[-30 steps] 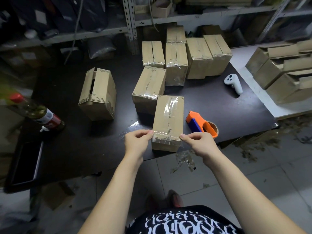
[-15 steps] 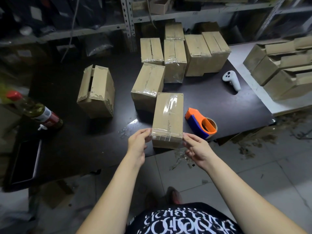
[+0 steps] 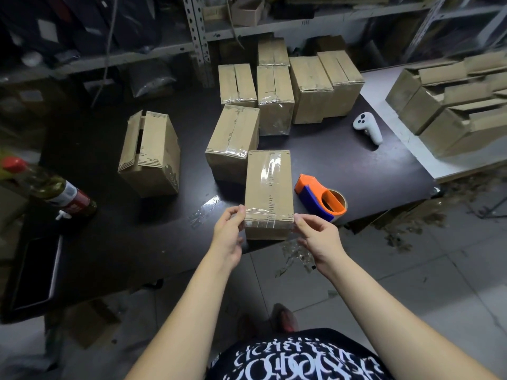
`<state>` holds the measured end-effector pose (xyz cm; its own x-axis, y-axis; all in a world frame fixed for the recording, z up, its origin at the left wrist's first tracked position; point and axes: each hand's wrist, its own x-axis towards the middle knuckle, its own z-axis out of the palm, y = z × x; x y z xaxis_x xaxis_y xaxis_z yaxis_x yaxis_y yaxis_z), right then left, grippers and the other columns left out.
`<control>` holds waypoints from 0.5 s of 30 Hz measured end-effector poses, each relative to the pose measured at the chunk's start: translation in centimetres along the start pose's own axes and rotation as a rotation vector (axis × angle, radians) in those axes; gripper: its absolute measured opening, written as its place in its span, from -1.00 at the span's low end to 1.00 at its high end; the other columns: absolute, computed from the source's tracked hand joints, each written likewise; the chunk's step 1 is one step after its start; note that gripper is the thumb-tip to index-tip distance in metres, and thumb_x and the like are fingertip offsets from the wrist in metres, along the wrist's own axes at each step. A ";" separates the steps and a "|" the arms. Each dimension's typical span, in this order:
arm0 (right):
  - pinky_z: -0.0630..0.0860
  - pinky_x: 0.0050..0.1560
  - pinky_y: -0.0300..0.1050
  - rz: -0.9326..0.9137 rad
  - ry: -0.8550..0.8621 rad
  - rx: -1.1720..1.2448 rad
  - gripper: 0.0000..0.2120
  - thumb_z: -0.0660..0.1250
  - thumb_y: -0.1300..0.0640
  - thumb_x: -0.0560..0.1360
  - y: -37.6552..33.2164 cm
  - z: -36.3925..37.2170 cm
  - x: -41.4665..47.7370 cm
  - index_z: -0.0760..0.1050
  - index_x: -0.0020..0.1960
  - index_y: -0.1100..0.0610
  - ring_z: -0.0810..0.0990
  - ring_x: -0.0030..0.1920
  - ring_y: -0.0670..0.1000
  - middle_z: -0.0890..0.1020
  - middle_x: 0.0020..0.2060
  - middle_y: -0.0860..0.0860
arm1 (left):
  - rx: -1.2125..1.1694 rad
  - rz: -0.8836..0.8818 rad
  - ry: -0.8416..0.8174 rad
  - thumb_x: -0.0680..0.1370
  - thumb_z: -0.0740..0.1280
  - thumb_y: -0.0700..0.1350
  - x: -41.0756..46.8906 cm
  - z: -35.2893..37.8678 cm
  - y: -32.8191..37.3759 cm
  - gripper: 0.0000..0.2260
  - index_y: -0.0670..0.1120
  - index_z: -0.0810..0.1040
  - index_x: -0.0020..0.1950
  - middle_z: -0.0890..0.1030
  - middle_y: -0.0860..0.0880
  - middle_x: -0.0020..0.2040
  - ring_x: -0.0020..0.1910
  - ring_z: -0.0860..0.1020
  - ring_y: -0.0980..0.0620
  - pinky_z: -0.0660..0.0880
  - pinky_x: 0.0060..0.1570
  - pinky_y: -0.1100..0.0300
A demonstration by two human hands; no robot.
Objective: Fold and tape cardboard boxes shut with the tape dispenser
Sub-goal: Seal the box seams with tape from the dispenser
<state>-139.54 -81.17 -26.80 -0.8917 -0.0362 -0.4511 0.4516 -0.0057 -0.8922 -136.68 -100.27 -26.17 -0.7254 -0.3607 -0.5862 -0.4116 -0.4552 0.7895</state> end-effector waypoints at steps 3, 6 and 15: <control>0.58 -0.03 -0.22 -0.164 0.019 -0.067 -0.88 0.49 0.17 0.54 -0.2 -0.5 0.1 0.70 0.06 0.01 0.70 0.05 -0.07 0.75 -0.05 -0.09 | 0.043 0.027 0.045 0.68 0.28 -0.13 -0.2 0.0 -0.2 -0.85 0.00 0.52 -0.09 0.63 0.04 -0.17 -0.24 0.52 0.13 0.30 -0.28 0.19; 0.61 0.03 -0.28 -0.335 -0.030 -0.204 -0.79 0.51 0.28 0.51 -0.8 -1.6 0.1 0.70 0.08 0.04 0.70 0.03 -0.13 0.75 -0.04 -0.11 | 0.287 0.249 0.122 0.64 0.33 -0.23 -0.7 -1.5 -0.6 -0.91 -0.06 0.60 0.02 0.64 -0.04 -0.11 -0.12 0.59 0.02 0.49 -0.14 0.29; 0.63 0.06 -0.21 -0.667 -0.180 -0.514 -0.72 0.50 0.34 0.49 -1.3 -2.2 0.0 0.73 0.12 0.06 0.64 0.17 -0.12 0.67 0.16 -0.13 | 0.819 0.960 -0.133 0.46 0.51 -0.37 -0.4 -4.5 0.5 -0.72 -0.09 0.73 0.10 0.64 0.07 0.06 0.07 0.62 0.11 0.57 0.00 0.24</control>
<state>-140.24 -78.97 -25.68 -0.9278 -0.3448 0.1422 -0.2735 0.3697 -0.8880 -134.11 -104.02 -26.36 -0.9504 -0.1591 0.2671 0.1235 0.5953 0.7939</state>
